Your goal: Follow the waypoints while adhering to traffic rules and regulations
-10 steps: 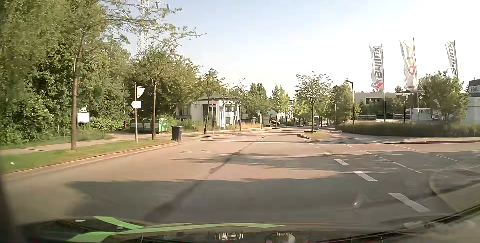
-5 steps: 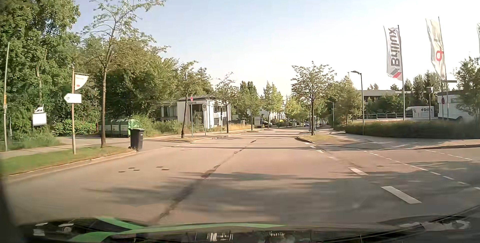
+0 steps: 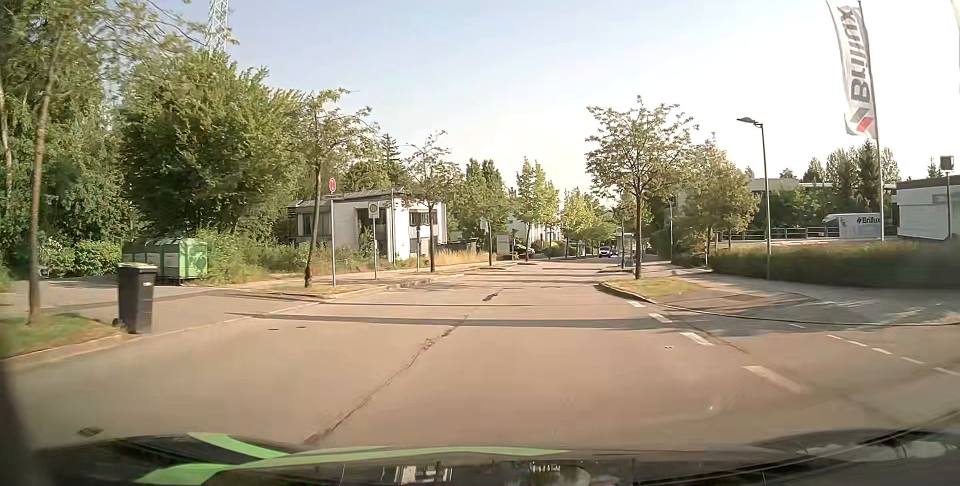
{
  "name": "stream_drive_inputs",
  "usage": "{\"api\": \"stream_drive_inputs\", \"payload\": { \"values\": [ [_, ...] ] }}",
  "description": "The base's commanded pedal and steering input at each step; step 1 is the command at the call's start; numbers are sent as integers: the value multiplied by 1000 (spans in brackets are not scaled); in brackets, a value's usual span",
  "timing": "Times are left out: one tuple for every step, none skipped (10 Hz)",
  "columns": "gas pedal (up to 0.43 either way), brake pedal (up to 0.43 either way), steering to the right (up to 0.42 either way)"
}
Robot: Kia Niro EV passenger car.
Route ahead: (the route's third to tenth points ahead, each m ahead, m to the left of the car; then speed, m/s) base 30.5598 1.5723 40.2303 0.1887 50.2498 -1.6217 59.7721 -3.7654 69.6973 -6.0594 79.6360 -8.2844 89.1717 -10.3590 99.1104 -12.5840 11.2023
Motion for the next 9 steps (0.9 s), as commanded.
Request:
{"api": "stream_drive_inputs", "payload": {
  "values": [
    [59,0,14],
    [59,0,14],
    [59,0,14],
    [67,0,14],
    [67,0,14],
    [67,0,14],
    [67,0,14],
    [67,0,14],
    [67,0,14]
  ]
}}
